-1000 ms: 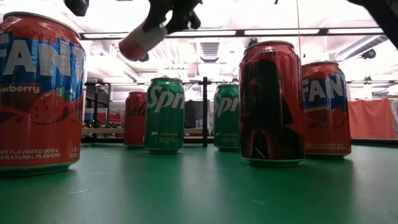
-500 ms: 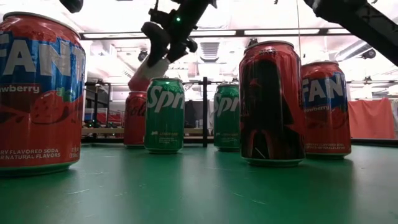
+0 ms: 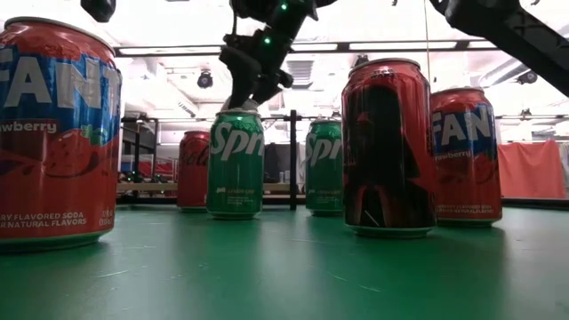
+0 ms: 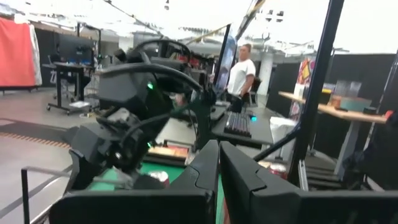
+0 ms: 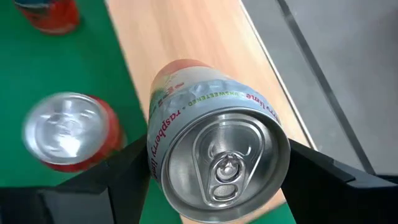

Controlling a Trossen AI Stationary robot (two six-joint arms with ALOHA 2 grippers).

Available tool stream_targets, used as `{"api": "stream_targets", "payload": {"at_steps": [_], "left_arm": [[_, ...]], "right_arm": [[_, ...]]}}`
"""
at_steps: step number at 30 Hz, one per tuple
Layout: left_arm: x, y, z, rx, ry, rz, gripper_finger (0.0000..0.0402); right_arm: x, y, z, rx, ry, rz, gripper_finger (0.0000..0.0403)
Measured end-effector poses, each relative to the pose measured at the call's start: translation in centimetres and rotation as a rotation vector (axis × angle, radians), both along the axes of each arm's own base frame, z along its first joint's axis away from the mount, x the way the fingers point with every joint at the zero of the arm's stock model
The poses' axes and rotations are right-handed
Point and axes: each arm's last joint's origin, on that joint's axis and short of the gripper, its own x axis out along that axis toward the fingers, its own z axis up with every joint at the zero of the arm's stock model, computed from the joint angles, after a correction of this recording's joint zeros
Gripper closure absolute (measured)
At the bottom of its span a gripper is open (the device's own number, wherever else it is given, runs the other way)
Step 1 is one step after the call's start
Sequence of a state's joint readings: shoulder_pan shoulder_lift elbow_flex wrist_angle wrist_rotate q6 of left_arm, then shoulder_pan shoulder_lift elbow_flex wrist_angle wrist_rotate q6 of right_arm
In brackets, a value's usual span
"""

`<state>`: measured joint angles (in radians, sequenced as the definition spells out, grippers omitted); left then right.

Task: Place canned beverage on shelf
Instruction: Put the pink-white soda can on the shelf

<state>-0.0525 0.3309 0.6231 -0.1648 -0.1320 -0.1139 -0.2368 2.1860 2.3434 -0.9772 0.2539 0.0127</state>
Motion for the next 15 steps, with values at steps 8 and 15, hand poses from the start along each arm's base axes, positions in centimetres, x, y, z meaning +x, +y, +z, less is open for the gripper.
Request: {"api": "stream_targets", "payload": {"at_steps": [8, 15], "left_arm": [[0.2, 0.0, -0.9, -0.018, 0.081, -0.002, 0.0402], [0.3, 0.0, -1.2, -0.021, 0.096, -0.002, 0.0402]], "right_arm": [[-0.9, -1.6, -0.4, 0.019, 0.052, -0.038, 0.012], [-1.2, -1.8, -0.6, 0.061, 0.077, -0.012, 0.012]]}}
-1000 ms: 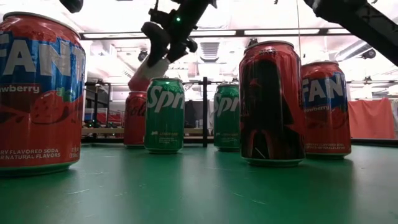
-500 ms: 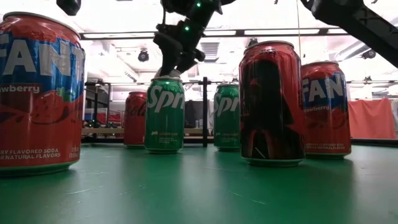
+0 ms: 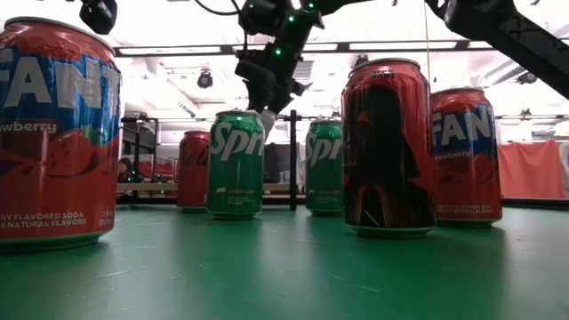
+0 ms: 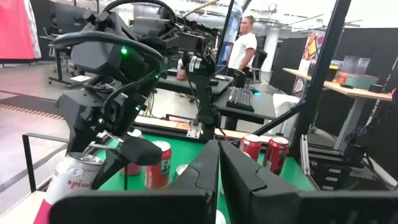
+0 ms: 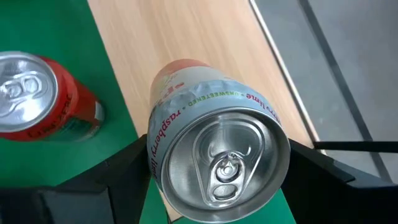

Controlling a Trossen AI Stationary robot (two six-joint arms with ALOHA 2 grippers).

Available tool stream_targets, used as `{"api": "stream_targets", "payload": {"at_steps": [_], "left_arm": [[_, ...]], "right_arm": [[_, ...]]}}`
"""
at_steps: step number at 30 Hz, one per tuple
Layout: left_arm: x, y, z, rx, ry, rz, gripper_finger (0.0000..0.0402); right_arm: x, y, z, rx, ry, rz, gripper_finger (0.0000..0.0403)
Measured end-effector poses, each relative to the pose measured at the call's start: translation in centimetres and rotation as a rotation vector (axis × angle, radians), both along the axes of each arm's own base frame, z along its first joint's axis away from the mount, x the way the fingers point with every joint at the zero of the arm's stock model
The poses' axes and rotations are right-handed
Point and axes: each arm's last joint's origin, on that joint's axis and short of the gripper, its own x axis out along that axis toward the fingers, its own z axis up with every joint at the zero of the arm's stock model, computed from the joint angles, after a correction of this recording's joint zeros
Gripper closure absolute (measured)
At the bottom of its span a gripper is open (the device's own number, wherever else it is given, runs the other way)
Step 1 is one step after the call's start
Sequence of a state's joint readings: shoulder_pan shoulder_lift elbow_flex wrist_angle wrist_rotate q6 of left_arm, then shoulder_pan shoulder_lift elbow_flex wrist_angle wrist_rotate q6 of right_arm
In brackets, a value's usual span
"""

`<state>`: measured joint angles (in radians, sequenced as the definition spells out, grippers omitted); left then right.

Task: Place canned beverage on shelf
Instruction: Put the pink-white soda can on the shelf

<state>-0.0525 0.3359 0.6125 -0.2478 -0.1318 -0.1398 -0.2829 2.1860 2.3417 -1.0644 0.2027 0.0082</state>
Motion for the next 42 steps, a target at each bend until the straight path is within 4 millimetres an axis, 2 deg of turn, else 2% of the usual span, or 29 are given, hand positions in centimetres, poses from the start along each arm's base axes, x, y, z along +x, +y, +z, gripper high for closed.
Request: {"api": "stream_targets", "payload": {"at_steps": [26, 42], "left_arm": [[0.5, 0.0, -0.2, 0.001, 0.025, 0.0, 0.0402], [0.6, 0.0, -0.2, 0.009, 0.027, 0.0, 0.0402]], "right_arm": [[0.0, 0.0, -0.2, 0.0, 0.011, 0.008, 0.012], [-0.1, 0.0, -2.3, 0.013, 0.08, 0.018, 0.011]]}}
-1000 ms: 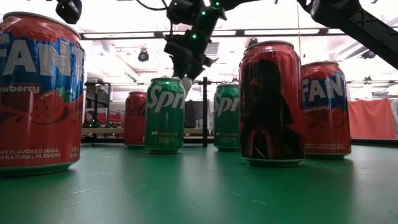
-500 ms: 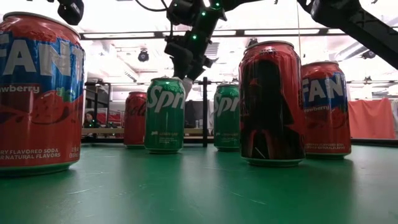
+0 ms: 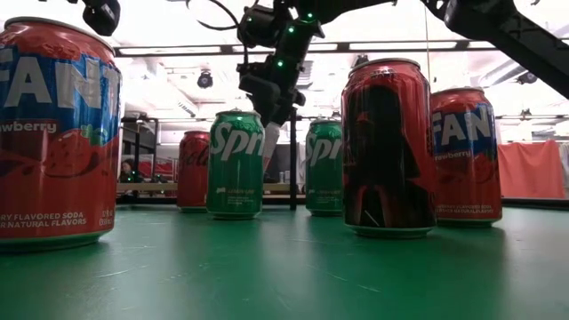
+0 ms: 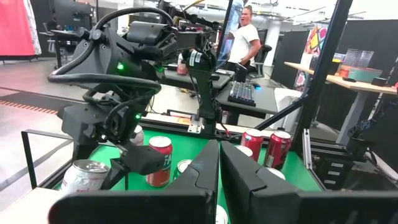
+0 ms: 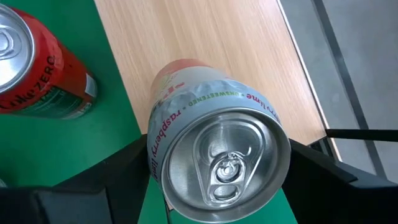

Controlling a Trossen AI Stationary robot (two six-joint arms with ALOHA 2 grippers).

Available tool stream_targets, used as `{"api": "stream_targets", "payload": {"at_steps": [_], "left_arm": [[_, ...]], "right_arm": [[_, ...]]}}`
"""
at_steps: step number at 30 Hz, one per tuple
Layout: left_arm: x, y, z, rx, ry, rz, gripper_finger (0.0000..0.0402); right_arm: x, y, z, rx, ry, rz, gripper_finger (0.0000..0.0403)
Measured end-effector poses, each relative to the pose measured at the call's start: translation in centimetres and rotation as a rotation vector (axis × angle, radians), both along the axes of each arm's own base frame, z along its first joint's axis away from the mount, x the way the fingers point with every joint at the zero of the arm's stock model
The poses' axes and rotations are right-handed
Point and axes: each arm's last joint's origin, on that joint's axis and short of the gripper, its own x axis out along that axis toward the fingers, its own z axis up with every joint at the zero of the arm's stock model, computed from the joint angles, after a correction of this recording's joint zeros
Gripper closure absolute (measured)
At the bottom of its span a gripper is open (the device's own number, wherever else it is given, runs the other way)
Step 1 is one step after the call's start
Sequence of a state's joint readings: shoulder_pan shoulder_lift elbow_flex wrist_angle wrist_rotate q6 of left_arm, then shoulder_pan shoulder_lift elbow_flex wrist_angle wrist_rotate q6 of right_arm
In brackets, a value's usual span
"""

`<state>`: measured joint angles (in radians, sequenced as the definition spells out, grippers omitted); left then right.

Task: Place canned beverage on shelf
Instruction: Put the pink-white soda can on the shelf

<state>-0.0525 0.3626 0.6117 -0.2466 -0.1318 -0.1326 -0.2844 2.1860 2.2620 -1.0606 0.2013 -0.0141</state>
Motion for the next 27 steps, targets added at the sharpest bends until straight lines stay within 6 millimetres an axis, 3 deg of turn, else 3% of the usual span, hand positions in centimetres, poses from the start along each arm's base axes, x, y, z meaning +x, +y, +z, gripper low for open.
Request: {"api": "stream_targets", "payload": {"at_steps": [16, 27], "left_arm": [[0.0, 0.0, 0.0, 0.0, 0.0, 0.0, 0.0402], [0.0, 0.0, 0.0, 0.0, 0.0, 0.0, 0.0402]], "right_arm": [[0.38, -0.15, -0.02, -0.017, -0.037, 0.009, 0.0096], [0.57, -0.4, 0.24, -0.028, -0.072, 0.004, 0.0055]]}}
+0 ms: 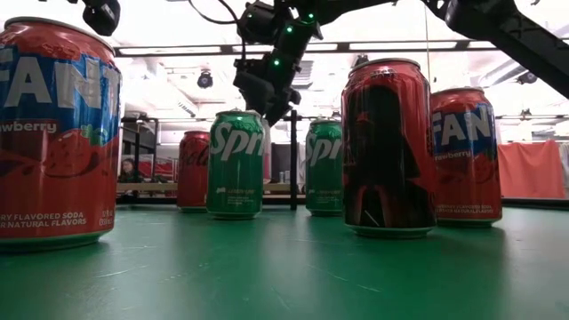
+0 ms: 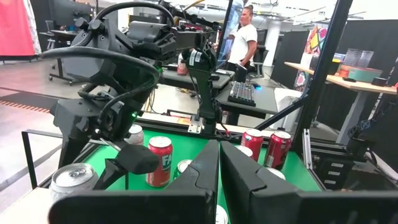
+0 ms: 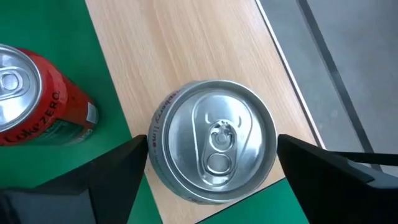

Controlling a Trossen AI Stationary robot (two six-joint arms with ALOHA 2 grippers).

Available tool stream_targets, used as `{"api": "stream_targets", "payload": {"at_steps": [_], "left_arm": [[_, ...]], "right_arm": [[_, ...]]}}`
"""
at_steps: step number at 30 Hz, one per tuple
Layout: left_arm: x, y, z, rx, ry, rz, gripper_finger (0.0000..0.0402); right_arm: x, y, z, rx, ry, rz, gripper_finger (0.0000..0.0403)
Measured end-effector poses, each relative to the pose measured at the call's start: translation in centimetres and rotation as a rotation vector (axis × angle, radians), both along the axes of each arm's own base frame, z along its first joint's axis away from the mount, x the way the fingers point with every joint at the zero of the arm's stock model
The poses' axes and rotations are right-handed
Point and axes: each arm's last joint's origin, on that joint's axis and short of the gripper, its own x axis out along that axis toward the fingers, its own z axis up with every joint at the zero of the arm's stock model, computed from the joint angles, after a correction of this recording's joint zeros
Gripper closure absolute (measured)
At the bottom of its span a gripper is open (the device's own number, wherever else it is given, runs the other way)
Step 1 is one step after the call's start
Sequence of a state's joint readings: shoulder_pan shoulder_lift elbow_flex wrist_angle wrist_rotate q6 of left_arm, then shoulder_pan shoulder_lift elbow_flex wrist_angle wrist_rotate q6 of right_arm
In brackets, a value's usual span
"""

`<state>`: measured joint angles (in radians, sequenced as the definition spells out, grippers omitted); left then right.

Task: Place canned beverage on shelf
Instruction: Put the pink-white soda can on the shelf

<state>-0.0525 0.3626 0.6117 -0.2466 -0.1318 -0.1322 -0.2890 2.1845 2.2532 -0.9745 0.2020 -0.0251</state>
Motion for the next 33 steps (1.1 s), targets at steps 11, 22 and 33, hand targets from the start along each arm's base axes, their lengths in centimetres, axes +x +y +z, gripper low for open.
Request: {"api": "stream_targets", "payload": {"at_steps": [11, 22, 33], "left_arm": [[0.0, 0.0, 0.0, 0.0, 0.0, 0.0, 0.0402], [0.0, 0.0, 0.3, 0.013, -0.028, 0.001, 0.0402], [0.2, 0.0, 0.3, 0.013, -0.026, 0.0, 0.0402]], "right_arm": [[0.2, -0.1, 0.2, -0.015, -0.027, -0.003, 0.0058], [-0.1, 0.0, 1.5, -0.021, -0.076, -0.017, 0.0061], [-1.3, 0.4, 5.2, -0.054, -0.195, -0.018, 0.0074]]}}
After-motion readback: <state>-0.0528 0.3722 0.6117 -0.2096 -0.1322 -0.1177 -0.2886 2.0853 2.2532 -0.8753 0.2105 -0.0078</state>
